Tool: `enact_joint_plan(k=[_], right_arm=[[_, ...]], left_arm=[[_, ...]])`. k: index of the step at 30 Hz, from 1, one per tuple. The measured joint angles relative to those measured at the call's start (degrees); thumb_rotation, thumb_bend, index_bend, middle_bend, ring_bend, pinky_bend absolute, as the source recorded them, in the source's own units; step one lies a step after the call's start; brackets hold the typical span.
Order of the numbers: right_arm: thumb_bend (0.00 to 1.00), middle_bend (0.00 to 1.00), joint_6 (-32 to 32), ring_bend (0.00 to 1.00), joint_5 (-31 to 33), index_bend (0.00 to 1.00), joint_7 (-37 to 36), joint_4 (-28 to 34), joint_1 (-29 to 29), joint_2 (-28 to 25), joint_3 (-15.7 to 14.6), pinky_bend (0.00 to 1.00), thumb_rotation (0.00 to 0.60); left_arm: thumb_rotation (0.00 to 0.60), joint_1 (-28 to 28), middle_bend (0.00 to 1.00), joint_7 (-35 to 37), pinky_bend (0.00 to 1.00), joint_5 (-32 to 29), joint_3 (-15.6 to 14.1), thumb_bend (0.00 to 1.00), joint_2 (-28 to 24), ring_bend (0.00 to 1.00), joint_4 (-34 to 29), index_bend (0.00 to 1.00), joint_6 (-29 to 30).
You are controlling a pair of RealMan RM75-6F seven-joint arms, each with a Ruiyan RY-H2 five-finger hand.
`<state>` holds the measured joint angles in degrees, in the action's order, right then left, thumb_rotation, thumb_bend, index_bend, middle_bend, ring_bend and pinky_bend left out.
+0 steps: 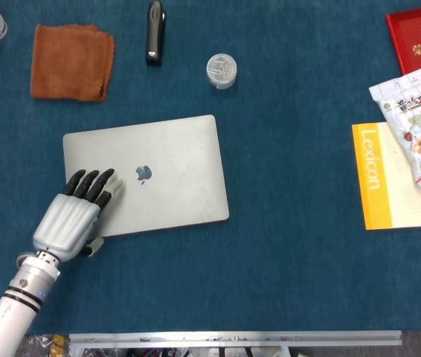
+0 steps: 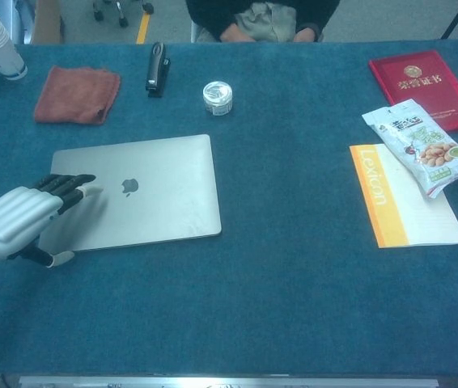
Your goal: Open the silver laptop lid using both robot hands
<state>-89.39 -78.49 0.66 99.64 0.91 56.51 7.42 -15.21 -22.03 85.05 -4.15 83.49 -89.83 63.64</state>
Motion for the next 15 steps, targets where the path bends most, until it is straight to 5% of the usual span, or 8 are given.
enact_joint_plan(k=[15], right_arm=[[0.29,0.07,-0.8,0.01,-0.2,0.00,0.2,0.8,0.4,-0.3,0.2,0.06,0.600]], left_arm=[[0.600,-1.2,0.00,-0.2,0.00,-0.4,0.6,0.23,-1.0,0.00,-0.7,0.00,0.6]])
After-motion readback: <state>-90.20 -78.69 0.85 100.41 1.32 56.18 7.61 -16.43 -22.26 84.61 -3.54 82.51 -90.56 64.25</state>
